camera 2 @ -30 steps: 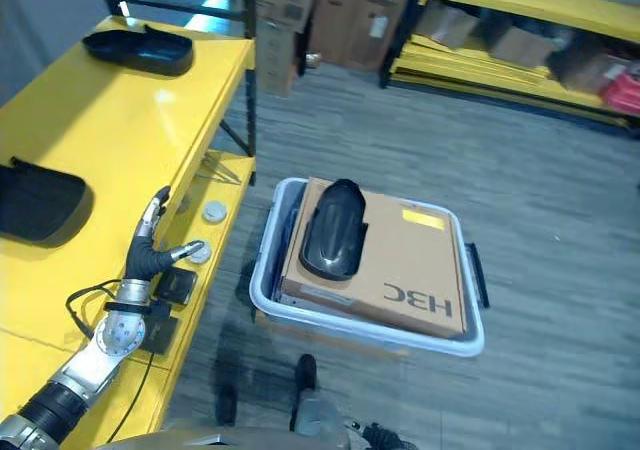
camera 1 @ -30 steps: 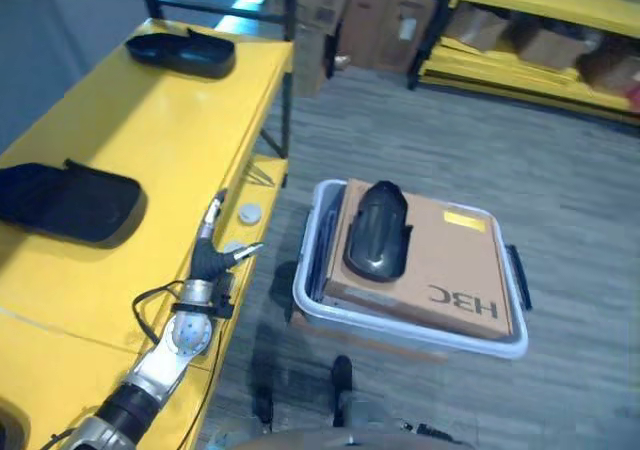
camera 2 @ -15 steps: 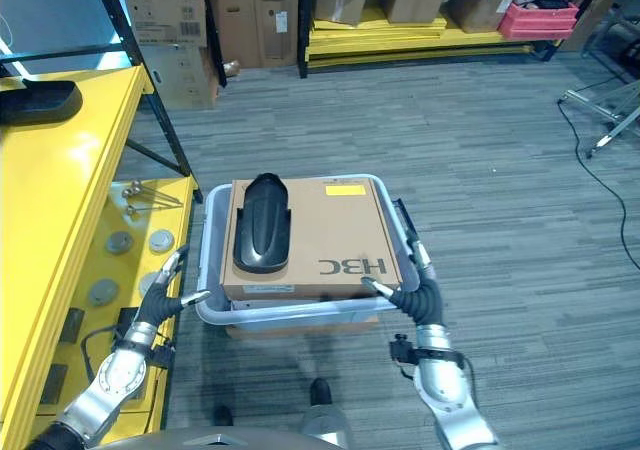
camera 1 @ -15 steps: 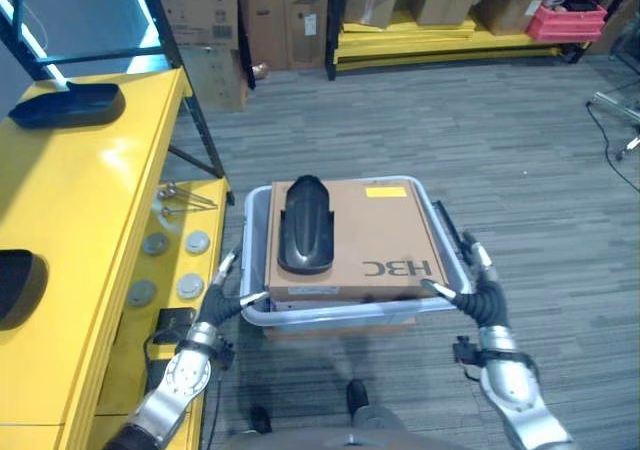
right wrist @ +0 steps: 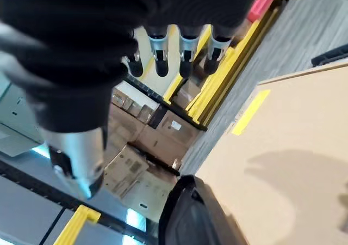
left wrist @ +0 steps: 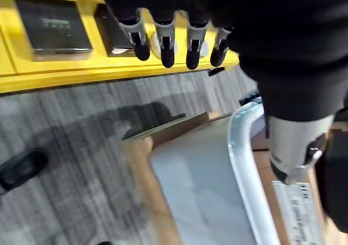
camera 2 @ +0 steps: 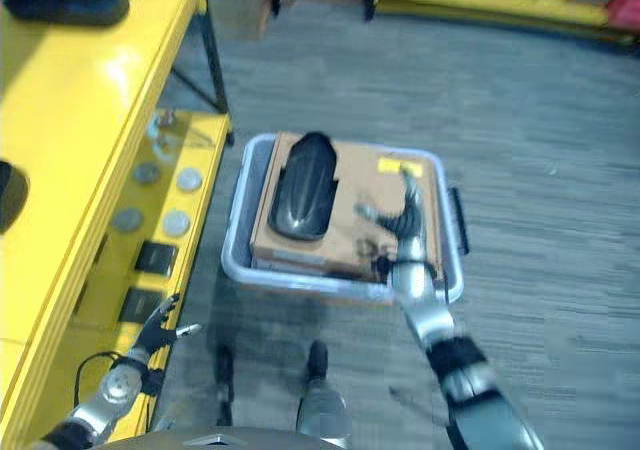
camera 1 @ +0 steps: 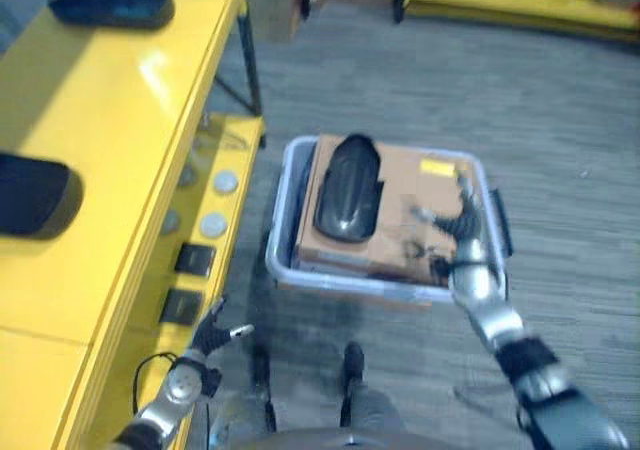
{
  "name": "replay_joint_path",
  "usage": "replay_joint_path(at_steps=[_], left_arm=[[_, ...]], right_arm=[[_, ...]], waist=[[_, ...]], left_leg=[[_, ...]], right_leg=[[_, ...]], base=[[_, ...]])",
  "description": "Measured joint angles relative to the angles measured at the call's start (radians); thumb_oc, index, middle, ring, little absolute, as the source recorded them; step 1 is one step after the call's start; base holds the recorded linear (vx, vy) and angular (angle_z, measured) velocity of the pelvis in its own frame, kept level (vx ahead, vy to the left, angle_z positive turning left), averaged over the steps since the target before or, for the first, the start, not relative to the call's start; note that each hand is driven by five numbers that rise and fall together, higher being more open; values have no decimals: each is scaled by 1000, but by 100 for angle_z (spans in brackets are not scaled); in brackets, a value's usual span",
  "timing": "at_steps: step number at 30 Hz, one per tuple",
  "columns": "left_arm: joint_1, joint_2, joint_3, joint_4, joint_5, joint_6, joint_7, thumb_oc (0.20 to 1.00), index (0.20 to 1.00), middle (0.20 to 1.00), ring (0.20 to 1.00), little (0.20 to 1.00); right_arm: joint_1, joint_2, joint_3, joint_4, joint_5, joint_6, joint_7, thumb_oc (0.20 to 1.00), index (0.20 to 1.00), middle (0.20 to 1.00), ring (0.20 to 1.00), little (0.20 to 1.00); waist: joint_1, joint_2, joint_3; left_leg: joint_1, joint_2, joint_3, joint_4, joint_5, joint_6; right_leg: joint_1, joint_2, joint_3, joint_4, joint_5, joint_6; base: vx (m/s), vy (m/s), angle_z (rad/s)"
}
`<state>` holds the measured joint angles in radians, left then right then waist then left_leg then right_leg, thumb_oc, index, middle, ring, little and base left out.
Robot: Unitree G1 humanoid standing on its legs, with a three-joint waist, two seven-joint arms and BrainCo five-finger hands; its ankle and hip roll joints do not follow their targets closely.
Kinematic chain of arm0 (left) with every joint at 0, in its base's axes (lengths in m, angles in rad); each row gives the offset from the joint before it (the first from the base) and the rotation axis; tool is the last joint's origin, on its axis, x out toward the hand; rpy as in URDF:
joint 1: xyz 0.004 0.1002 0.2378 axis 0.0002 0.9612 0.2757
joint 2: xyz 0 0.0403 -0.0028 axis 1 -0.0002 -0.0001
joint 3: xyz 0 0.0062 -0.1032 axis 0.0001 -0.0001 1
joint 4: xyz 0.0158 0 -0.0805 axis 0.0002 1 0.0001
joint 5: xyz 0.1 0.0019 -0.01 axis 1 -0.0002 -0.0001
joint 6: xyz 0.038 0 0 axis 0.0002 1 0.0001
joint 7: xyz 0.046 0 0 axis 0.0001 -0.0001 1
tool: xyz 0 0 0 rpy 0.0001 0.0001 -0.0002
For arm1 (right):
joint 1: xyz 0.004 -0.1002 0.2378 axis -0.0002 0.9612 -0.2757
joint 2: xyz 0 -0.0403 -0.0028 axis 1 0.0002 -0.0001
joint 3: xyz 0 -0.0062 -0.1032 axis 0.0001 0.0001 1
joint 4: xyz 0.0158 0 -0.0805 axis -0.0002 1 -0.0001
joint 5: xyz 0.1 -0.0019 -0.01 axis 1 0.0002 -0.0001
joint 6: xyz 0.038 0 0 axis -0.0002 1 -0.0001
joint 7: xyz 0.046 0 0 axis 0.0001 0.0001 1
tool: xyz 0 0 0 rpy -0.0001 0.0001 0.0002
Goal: Move parts from the plastic box to the shelf.
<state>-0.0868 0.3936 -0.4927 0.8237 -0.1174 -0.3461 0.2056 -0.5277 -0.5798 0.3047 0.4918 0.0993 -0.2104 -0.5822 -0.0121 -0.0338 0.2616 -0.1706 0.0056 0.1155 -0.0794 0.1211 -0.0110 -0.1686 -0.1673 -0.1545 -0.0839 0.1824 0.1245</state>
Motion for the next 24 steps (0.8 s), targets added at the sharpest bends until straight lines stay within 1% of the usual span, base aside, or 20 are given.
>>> replay_joint_path(at_steps=[2, 4, 5, 6, 8, 9, 10, 13, 16, 19, 21, 22, 23, 24], left_arm=[[-71, 0, -11, 44, -10, -7, -3, 1000, 1000, 1000, 1000, 1000], [-88, 0, -9, 56, -26, -12, -9, 1000, 1000, 1000, 1000, 1000], [-75, 0, -9, 60, -38, -12, -18, 1000, 1000, 1000, 1000, 1000], [-53, 0, -9, 61, -49, -11, -30, 1000, 1000, 1000, 1000, 1000], [-27, 0, -9, 72, -58, -15, -42, 1000, 1000, 1000, 1000, 1000], [-28, -3, -9, 93, -59, -21, -47, 1000, 1000, 1000, 1000, 1000], [-28, -3, -7, 114, -67, -22, -48, 1000, 1000, 1000, 1000, 1000], [-32, -11, 17, 134, -96, -25, -61, 1000, 1000, 1000, 1000, 1000], [-41, -19, 24, 145, -107, -32, -68, 1000, 1000, 1000, 1000, 1000], [-41, -22, 24, 147, -127, -38, -88, 1000, 1000, 1000, 1000, 1000], [-41, -23, 28, 144, -146, -41, -104, 1000, 1000, 1000, 1000, 1000], [-42, -23, 28, 143, -153, -42, -108, 1000, 1000, 1000, 1000, 1000], [-43, -22, 29, 141, -157, -42, -113, 1000, 1000, 1000, 1000, 1000], [-46, -22, 33, 134, -161, -42, -123, 1000, 1000, 1000, 1000, 1000]], right_arm=[[-156, -10, 6, 39, 13, 40, -16, 1000, 1000, 1000, 1000, 1000], [-218, -19, 7, 52, 13, 70, -27, 1000, 1000, 1000, 1000, 1000], [-220, -25, 6, 56, 20, 101, -33, 1000, 1000, 1000, 1000, 1000], [-209, -23, 9, 81, 32, 135, -32, 1000, 1000, 1000, 1000, 1000], [-210, -23, 11, 109, 34, 161, -26, 1000, 1000, 1000, 1000, 1000], [-220, -28, 19, 140, 43, 180, -20, 1000, 1000, 1000, 1000, 1000], [-222, -28, 32, 168, 63, 214, -3, 1000, 1000, 1000, 1000, 1000], [-217, -26, 48, 210, 73, 271, 8, 1000, 1000, 1000, 1000, 1000], [-212, -12, 49, 241, 74, 301, 4, 1000, 1000, 1000, 1000, 1000], [-202, -10, 46, 242, 94, 328, 7, 1000, 1000, 1000, 1000, 1000], [-189, -5, 47, 242, 95, 362, 43, 1000, 1000, 1000, 1000, 1000], [-185, -1, 52, 244, 93, 377, 67, 592, 592, 592, 592, 592], [-192, -3, 75, 261, 75, 394, 100, 366, 366, 366, 366, 366], [-211, -18, 103, 281, 59, 411, 133, 200, 200, 200, 200, 200]], waist=[[12, 10, 67], [28, 11, 97], [52, 10, 98], [66, 11, 99], [72, 14, 107], [69, 17, 115], [68, 20, 124], [70, 30, 138], [69, 42, 148], [69, 43, 148], [69, 43, 148], [68, 43, 148], [67, 43, 148], [68, 42, 148]], left_leg=[[-25, -4, -13, 0, 13, -1], [-33, -4, -28, 0, 18, -4], [-42, -5, -34, 0, 20, -6], [-42, -8, -35, 0, 20, -8], [-44, -11, -37, 0, 25, -2], [-46, -12, -39, 0, 25, -1], [-51, -12, -44, 0, 25, -1], [-56, -12, -56, 0, 25, -1], [-54, -12, -63, 0, 26, -1], [-55, -13, -63, 0, 27, 0], [-55, -14, -63, 0, 28, -1], [-56, -15, -63, 0, 28, -2], [-55, -14, -64, 0, 27, -5], [-55, -14, -65, 0, 28, -7]], right_leg=[[-11, -3, -19, 0, 8, -3], [-14, -3, -26, -4, 2, -4], [-19, -2, -32, -7, -7, -13], [-17, -4, -36, -7, -5, -8], [-16, -7, -44, -1, -1, -5], [-16, -8, -47, 0, -1, -5], [-17, -8, -52, 0, -1, -5], [-17, -8, -59, 0, -1, -6], [-10, -9, -71, 0, -1, -6], [-10, -11, -72, 0, -3, -10], [-10, -13, -73, 0, -4, -11], [-10, -14, -73, 0, -5, -12], [-9, -14, -74, -1, -5, -12], [-8, -14, -76, -1, -5, -12]], base=[[-70, 9, 30], [-28, -3, 21], [-45, 3, 18], [-47, 8, 13], [-31, 9, 6], [-31, 9, 9], [-28, 9, 12], [-11, 8, 9], [-4, 6, 8], [-3, 4, 3], [0, 0, 0], [0, 0, 0], [-10, -39, 1], [-9, -60, 2]])
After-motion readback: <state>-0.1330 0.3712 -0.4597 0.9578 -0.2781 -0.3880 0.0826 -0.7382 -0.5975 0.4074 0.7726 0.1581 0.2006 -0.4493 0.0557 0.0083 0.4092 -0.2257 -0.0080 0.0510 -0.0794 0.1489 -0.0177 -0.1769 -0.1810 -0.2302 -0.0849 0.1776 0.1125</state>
